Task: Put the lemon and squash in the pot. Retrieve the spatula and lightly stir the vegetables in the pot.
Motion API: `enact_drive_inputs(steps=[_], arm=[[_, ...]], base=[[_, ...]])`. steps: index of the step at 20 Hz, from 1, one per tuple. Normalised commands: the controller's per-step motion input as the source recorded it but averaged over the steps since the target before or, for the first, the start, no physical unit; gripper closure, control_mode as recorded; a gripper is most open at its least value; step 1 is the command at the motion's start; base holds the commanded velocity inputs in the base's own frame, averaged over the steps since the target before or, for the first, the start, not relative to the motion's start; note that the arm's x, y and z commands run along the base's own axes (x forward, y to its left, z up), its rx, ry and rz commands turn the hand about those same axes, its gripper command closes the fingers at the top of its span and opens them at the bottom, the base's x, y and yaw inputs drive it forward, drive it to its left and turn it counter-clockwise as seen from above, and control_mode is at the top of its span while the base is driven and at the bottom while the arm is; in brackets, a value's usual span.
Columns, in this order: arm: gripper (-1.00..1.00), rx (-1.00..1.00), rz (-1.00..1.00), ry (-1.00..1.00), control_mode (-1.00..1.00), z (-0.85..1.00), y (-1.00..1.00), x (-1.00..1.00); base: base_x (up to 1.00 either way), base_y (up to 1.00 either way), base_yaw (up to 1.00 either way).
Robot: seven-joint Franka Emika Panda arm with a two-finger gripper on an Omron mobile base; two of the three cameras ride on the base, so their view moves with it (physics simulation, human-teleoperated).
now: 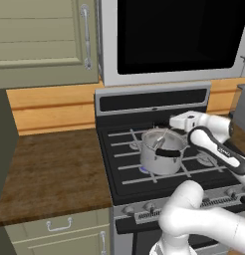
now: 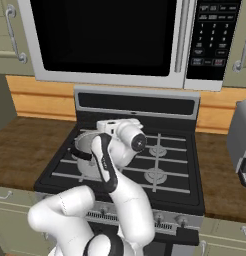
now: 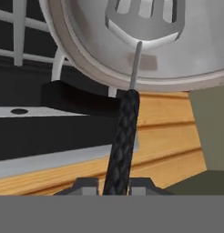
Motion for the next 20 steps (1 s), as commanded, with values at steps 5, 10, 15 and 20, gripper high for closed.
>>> enact_drive_inputs(steps=[5,10,15,20], arm=[[1.00,-0.05,-0.01,0.00,-1.00,-0.06,0.24,-0.16],[1.00,-0.11,-0.10,0.00,-1.00,-0.06,0.38,-0.11],[1.00,-0.12,-0.09,0.00,-1.00,-0.30,0.28,-0.15],[1.00,-0.05,-0.08,-0.05,-1.00,-0.42,0.19,-0.06]], base=[[0.00,0.00,0.00],[0.00,0.00,0.00],[0.00,0.00,0.00],[0.00,0.00,0.00]])
